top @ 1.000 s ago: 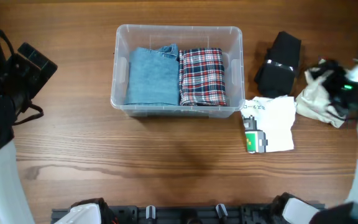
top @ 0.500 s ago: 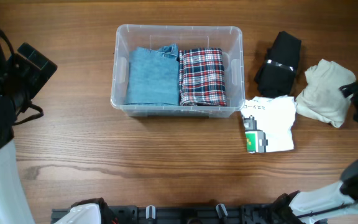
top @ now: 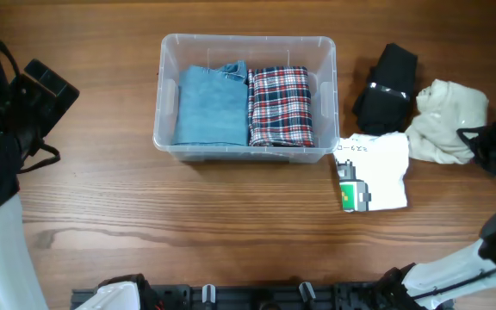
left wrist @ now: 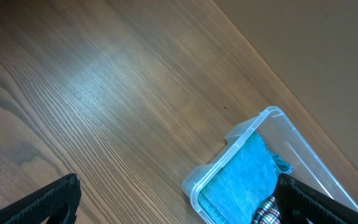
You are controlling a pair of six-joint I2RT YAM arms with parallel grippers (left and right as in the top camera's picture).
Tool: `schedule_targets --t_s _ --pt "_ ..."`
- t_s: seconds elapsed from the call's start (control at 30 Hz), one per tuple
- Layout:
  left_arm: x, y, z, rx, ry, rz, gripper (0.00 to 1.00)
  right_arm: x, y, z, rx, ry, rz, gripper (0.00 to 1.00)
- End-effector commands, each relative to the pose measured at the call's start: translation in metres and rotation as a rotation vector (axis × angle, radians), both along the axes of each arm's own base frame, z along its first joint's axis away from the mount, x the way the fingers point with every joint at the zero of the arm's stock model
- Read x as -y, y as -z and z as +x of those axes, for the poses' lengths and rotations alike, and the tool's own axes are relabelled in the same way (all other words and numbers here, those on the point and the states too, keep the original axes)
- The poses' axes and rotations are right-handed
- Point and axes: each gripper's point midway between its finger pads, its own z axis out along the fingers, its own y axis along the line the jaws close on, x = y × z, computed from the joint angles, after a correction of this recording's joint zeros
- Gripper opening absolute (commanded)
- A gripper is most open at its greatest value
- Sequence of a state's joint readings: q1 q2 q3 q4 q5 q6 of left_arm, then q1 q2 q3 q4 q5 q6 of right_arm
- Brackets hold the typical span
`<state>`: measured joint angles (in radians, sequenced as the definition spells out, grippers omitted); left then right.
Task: Pack container
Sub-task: 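Reach the right gripper to the cream garment and grasp it, then lift the cream garment and place it in the box's left side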
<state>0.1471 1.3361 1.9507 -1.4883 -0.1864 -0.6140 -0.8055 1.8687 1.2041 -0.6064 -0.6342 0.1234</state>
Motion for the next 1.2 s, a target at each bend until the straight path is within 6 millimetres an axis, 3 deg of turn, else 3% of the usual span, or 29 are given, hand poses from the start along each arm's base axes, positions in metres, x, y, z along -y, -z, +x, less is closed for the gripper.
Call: schedule_targets --t_s 0.0,0.1,0.13,0.2,0.27,0.37,0.5,0.6,0.73,0.83,0.97,1.1,1.17 --pt "-0.003 -0.001 0.000 -0.001 -0.006 0.012 1.00 -0.035 -0.129 0.019 0.309 -0.084 -0.090 0.09" --pt "-0.003 -0.001 0.000 -0.001 -0.006 0.012 1.00 -0.078 -0.211 0.012 0.473 -0.132 -0.186 0.04" --pt "-0.003 -0.001 0.000 -0.001 -0.006 0.012 1.00 -0.105 -0.242 0.008 0.543 -0.158 -0.193 0.04" --pt "-0.003 -0.001 0.000 -0.001 -0.007 0.012 1.00 -0.156 -0.280 0.003 0.655 -0.260 -0.163 0.04" --pt "-0.003 -0.001 0.000 -0.001 -0.006 0.012 1.00 -0.205 -0.300 -0.001 0.715 -0.361 -0.098 0.04" --pt "-0.003 -0.001 0.000 -0.001 -0.007 0.012 1.00 -0.281 -0.309 0.001 0.742 -0.528 0.032 0.04" --pt "-0.003 -0.001 0.000 -0.001 -0.006 0.012 1.00 -0.363 -0.284 0.025 0.654 -0.611 0.168 0.04" --pt "-0.003 -0.001 0.000 -0.001 -0.006 0.012 1.00 -0.433 -0.235 0.047 0.506 -0.640 0.294 0.05" --pt "-0.003 -0.001 0.000 -0.001 -0.006 0.012 1.00 -0.493 -0.169 0.067 0.329 -0.605 0.429 0.05" --pt "-0.003 -0.001 0.000 -0.001 -0.006 0.012 1.00 -0.521 -0.131 0.078 0.256 -0.553 0.482 0.06" --pt "-0.003 -0.001 0.000 -0.001 -0.006 0.012 1.00 -0.532 -0.089 0.076 0.171 -0.531 0.451 0.09" --pt "-0.003 -0.001 0.000 -0.001 -0.006 0.012 1.00 -0.531 -0.083 0.075 0.244 -0.630 0.344 0.37" --pt "-0.003 -0.001 0.000 -0.001 -0.006 0.012 1.00 -0.534 -0.089 0.071 0.271 -0.684 0.350 0.42"
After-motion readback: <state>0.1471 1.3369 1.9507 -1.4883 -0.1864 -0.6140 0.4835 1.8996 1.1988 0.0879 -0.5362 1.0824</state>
